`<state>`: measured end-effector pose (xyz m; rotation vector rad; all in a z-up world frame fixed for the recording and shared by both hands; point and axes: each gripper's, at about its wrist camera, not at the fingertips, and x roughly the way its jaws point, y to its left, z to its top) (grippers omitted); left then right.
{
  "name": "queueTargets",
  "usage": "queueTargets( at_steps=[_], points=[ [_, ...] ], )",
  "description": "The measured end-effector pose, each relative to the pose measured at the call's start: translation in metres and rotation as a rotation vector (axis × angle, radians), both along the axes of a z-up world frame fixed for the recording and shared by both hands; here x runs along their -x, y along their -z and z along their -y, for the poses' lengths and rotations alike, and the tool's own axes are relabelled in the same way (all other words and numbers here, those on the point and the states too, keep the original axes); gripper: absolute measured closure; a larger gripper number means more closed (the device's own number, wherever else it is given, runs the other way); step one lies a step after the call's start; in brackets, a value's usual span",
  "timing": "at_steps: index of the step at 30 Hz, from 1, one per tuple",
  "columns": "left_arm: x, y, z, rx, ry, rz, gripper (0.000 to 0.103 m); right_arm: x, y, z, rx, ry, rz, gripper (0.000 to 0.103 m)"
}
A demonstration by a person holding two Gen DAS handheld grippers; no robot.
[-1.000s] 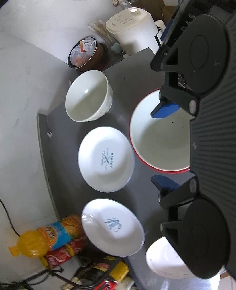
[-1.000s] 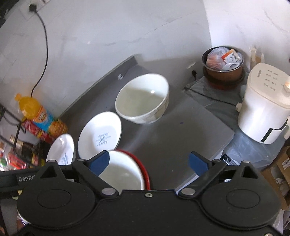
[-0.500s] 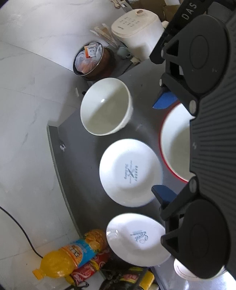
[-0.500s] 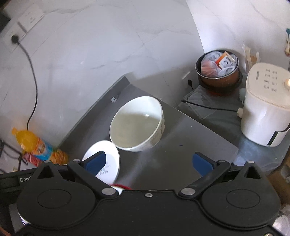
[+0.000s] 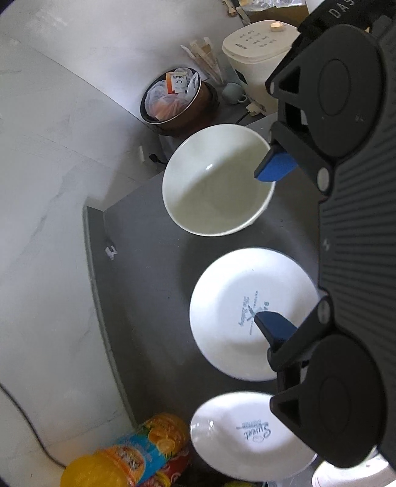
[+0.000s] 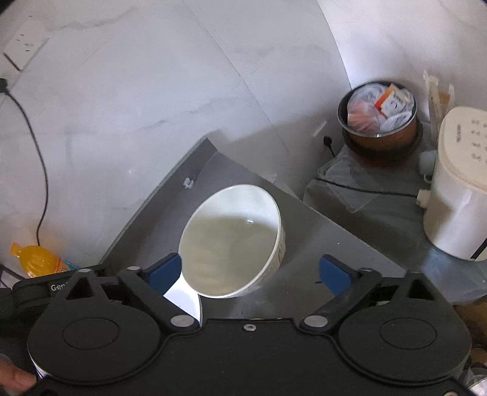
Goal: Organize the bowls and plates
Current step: 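Move both grippers to the rim of the plain white bowl, then close both grippers on the plain white bowl rim, then lift the plain white bowl with both grippers and lower it onto the stacked bowls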
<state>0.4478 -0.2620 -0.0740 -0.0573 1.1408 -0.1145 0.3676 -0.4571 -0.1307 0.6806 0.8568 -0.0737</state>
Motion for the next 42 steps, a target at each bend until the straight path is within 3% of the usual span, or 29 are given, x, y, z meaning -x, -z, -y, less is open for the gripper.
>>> queueTargets(
  at_steps=[7,13,16,18,20,25,28,29,31,33,37,38,39,42],
  points=[
    [-0.033,0.024,0.013,0.012,0.009,-0.041,0.013,-0.024,0.033,0.010,-0.051,0.015,-0.081,0.035],
    [-0.056,0.049,0.018,-0.002,-0.002,-0.068,0.017,-0.041,0.053,0.012,-0.070,0.022,-0.123,0.045],
    [-0.064,0.061,0.020,-0.004,0.002,-0.082,0.026,-0.049,0.061,0.012,-0.078,0.022,-0.145,0.050],
    [-0.067,0.068,0.021,-0.007,0.001,-0.103,0.040,-0.053,0.066,0.010,-0.087,0.021,-0.167,0.053],
    [-0.070,0.075,0.021,-0.004,0.000,-0.122,0.048,-0.055,0.070,0.008,-0.101,0.017,-0.177,0.053],
    [-0.077,0.088,0.022,-0.020,-0.009,-0.150,0.056,-0.060,0.078,0.000,-0.014,0.010,-0.221,0.053],
    [-0.078,0.095,0.024,-0.013,0.007,-0.173,0.064,-0.061,0.084,0.001,-0.063,0.014,-0.206,0.054],
    [-0.078,0.096,0.025,-0.014,0.009,-0.178,0.068,-0.061,0.085,0.001,-0.057,0.016,-0.209,0.057],
    [-0.079,0.098,0.025,-0.020,0.001,-0.181,0.071,-0.063,0.086,0.000,-0.043,0.011,-0.213,0.071],
    [-0.081,0.099,0.025,-0.029,-0.008,-0.174,0.075,-0.063,0.086,0.000,-0.086,-0.001,-0.192,0.081],
    [-0.080,0.098,0.023,-0.023,-0.013,-0.167,0.079,-0.064,0.081,-0.005,-0.059,-0.023,-0.189,0.081],
    [-0.079,0.097,0.024,-0.024,-0.010,-0.163,0.083,-0.062,0.080,-0.006,-0.056,-0.020,-0.192,0.081],
    [-0.079,0.096,0.024,-0.020,-0.007,-0.160,0.095,-0.062,0.080,-0.006,-0.062,-0.019,-0.195,0.081],
    [-0.079,0.095,0.021,0.014,-0.014,-0.178,0.097,-0.058,0.076,-0.004,-0.064,-0.020,-0.179,0.081]
  ],
)
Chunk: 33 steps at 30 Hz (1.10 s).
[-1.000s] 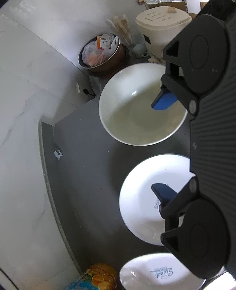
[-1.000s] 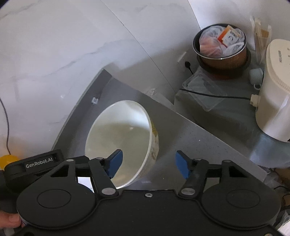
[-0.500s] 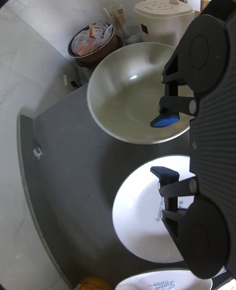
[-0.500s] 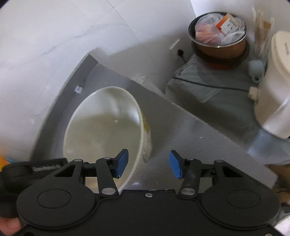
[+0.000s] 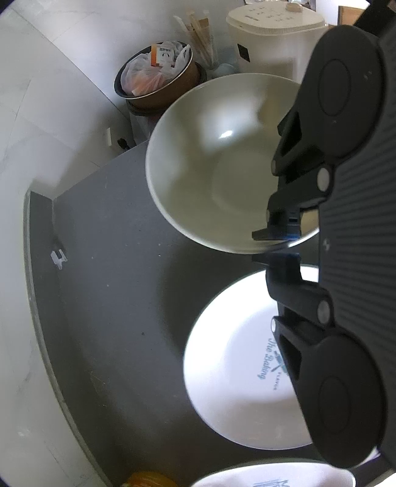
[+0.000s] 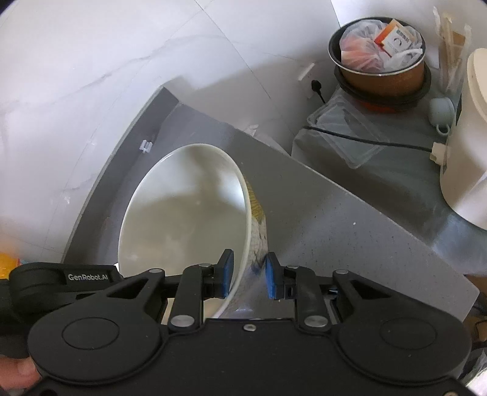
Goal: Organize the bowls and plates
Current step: 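Lift the plain white bowl with both grippers and lower it onto the stacked bowls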
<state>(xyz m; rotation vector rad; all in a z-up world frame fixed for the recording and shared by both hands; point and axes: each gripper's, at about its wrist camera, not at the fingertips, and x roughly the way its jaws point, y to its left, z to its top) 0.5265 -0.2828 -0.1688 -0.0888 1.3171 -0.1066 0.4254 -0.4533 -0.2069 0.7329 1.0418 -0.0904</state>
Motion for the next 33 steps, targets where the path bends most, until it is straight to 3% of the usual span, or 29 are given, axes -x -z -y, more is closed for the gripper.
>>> queueTargets(
  at_steps=[5,16,20,33],
  points=[
    [0.005,-0.004,-0.001,0.013,0.001,0.001,0.097,0.005,-0.010,0.000,0.001,-0.005,0.019,0.081],
    [0.023,-0.041,0.000,0.038,0.017,0.061,0.097,0.024,-0.042,0.001,0.012,-0.021,0.056,0.081],
    [0.034,-0.053,-0.003,0.041,0.020,0.072,0.097,0.034,-0.059,-0.005,0.046,-0.043,0.112,0.080],
    [0.079,-0.088,-0.034,0.062,-0.013,0.129,0.096,0.067,-0.083,-0.028,0.017,-0.082,0.185,0.079]
  ],
)
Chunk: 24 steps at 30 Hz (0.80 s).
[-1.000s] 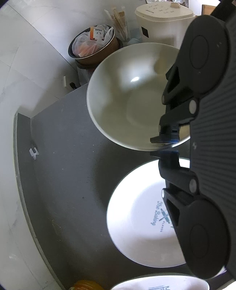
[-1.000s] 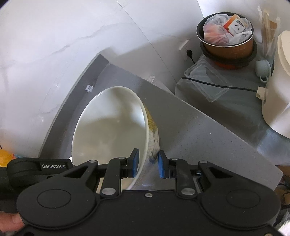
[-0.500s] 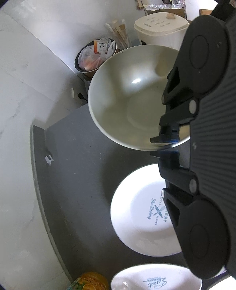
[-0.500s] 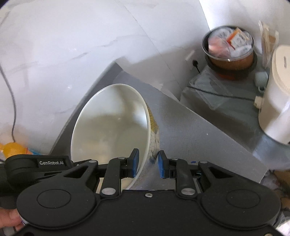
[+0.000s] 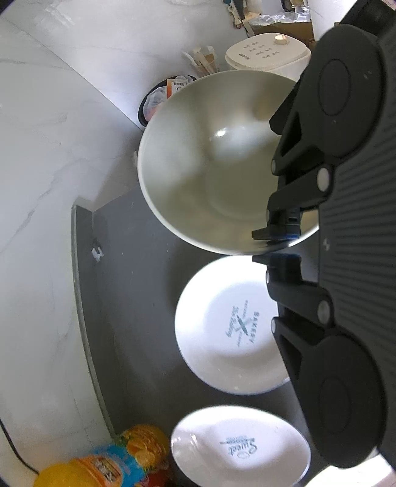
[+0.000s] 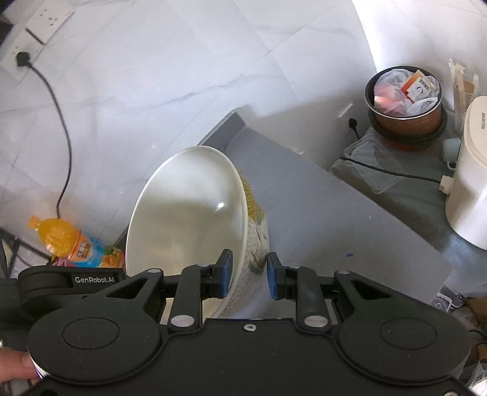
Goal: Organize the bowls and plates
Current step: 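Lift the plain white bowl with both grippers and lower it onto the stacked bowls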
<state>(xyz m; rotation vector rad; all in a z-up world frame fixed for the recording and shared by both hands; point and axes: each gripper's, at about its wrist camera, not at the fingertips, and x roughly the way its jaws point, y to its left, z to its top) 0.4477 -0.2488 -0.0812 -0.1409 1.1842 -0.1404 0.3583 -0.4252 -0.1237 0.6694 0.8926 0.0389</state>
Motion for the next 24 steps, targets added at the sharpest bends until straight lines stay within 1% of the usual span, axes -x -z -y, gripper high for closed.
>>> queueTargets(
  at_steps=[4,7,16,24],
  points=[
    [0.015,-0.008,-0.009,-0.012,-0.005,0.030,0.096,0.013,-0.005,-0.007,-0.008,-0.006,0.020,0.079],
    [0.024,-0.011,-0.017,0.002,-0.016,0.029,0.096,0.022,-0.010,-0.012,-0.002,-0.012,0.031,0.079],
    [0.059,-0.022,-0.035,0.013,-0.042,0.047,0.096,0.049,-0.021,-0.026,0.017,-0.048,0.049,0.079],
    [0.090,-0.021,-0.052,0.019,-0.071,0.043,0.096,0.067,-0.022,-0.038,0.025,-0.084,0.041,0.079]
  ],
)
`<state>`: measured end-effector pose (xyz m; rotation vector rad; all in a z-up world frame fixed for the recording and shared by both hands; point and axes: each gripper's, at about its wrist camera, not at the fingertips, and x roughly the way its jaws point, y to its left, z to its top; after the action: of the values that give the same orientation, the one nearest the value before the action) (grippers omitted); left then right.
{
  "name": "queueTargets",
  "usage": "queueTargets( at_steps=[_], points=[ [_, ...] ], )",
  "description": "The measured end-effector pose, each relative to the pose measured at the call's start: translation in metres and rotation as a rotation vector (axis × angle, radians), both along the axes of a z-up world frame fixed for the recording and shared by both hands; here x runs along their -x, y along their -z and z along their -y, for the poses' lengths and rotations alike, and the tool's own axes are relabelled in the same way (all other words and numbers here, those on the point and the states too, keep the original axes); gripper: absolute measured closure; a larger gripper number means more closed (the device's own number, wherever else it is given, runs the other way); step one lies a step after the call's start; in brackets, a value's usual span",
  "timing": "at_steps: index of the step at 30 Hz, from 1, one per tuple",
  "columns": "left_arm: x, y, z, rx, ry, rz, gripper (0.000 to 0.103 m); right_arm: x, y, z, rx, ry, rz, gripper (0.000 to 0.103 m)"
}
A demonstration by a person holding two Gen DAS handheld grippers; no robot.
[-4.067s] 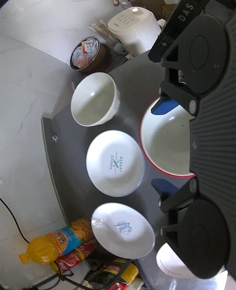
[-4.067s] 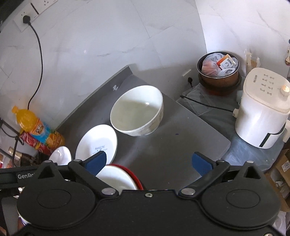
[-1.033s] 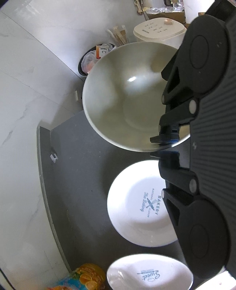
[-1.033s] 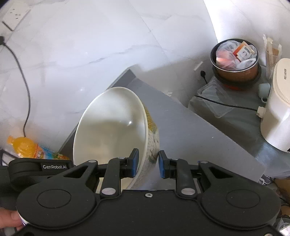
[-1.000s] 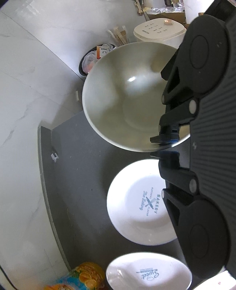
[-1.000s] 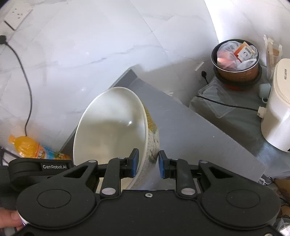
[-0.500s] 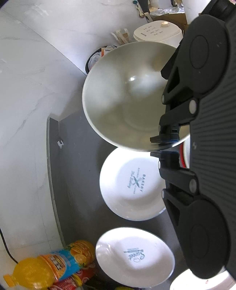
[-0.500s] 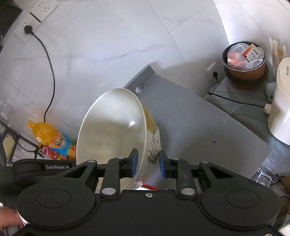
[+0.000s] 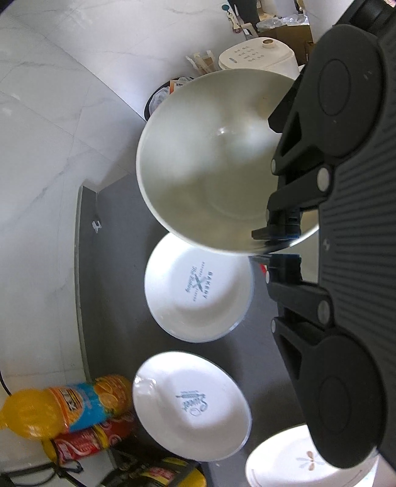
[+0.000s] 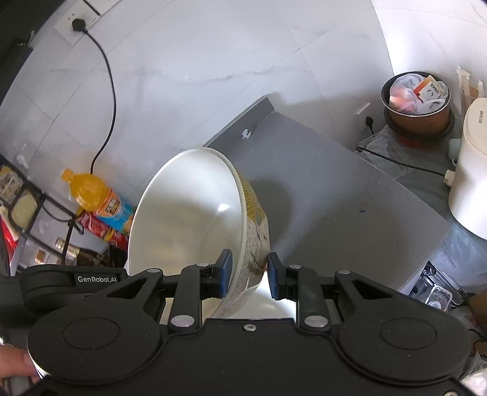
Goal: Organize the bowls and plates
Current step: 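Lift the plain white bowl with both grippers and lower it onto the stacked bowls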
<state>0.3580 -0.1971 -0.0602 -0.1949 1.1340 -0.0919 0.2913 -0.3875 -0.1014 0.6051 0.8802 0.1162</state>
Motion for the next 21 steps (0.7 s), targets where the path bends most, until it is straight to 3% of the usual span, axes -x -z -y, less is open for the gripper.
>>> queueTargets(
  at_steps=[21],
  points=[
    [0.049,0.024,-0.012,-0.017,-0.057,-0.080,0.096,0.024,0.019,-0.013,0.018,-0.090,-0.103,0.079]
  ],
)
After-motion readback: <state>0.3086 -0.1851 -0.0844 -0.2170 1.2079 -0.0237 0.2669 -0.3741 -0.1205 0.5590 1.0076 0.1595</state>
